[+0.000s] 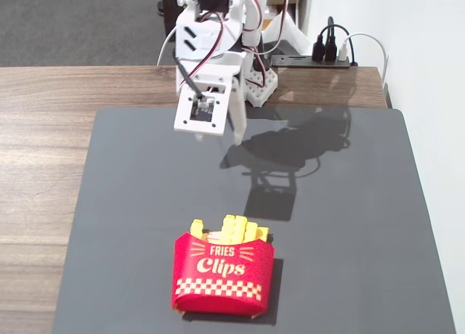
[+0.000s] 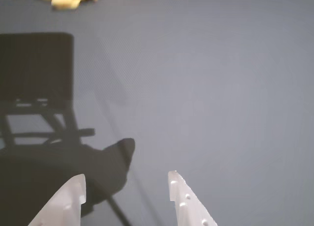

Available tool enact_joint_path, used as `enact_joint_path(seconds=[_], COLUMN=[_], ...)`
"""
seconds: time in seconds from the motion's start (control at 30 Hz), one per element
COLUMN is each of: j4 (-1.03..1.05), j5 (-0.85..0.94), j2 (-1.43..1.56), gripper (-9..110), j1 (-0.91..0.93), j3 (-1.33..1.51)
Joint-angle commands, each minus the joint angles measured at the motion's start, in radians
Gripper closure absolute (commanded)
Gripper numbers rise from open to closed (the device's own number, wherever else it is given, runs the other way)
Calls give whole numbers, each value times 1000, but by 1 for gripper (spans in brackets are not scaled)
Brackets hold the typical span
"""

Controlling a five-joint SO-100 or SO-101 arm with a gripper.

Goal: Grab a fry

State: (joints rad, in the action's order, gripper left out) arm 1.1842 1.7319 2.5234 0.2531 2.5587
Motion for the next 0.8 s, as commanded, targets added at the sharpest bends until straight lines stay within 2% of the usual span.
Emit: enact_joint_path(seconds=[0.0,0.33,0.77], j4=[-60,-158,-305], j5=[60,127,2], j2=[-72,-337,-724], gripper=[79,80,80], j1=[51,121,40], j3=[-74,-247,-476])
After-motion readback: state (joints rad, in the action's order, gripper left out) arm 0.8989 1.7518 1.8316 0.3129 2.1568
